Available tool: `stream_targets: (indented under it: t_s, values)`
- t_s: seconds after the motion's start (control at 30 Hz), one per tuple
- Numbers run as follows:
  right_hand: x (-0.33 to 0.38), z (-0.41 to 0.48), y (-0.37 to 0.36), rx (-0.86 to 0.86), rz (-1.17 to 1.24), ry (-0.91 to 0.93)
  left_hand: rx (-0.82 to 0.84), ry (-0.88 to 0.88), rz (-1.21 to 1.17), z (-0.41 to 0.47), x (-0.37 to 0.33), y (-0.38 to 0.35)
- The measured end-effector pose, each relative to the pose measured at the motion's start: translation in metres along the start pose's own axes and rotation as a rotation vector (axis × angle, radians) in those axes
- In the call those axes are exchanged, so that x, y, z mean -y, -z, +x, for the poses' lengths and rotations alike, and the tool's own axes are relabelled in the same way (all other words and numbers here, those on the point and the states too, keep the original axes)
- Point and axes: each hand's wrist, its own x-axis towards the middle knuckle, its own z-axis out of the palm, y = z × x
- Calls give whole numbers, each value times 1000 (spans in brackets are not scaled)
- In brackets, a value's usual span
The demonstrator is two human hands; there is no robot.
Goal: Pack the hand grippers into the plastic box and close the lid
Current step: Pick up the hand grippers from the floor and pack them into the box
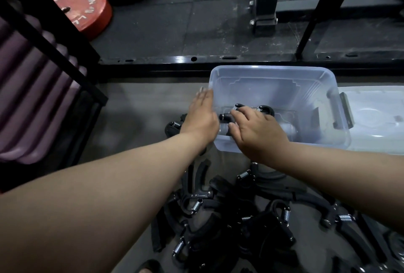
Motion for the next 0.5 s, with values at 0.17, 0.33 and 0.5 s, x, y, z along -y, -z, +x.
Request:
stream_targets:
  t_s: [0.17, 0.33, 0.5]
  values:
    - [24, 9, 2, 4, 37, 31, 47, -13, 30, -12, 6, 6]
    - [39, 17, 2, 29, 45, 64, 42, -21, 52, -15, 21, 13]
    - [36, 20, -2, 36, 30, 110, 38, 93, 86, -17, 45, 22]
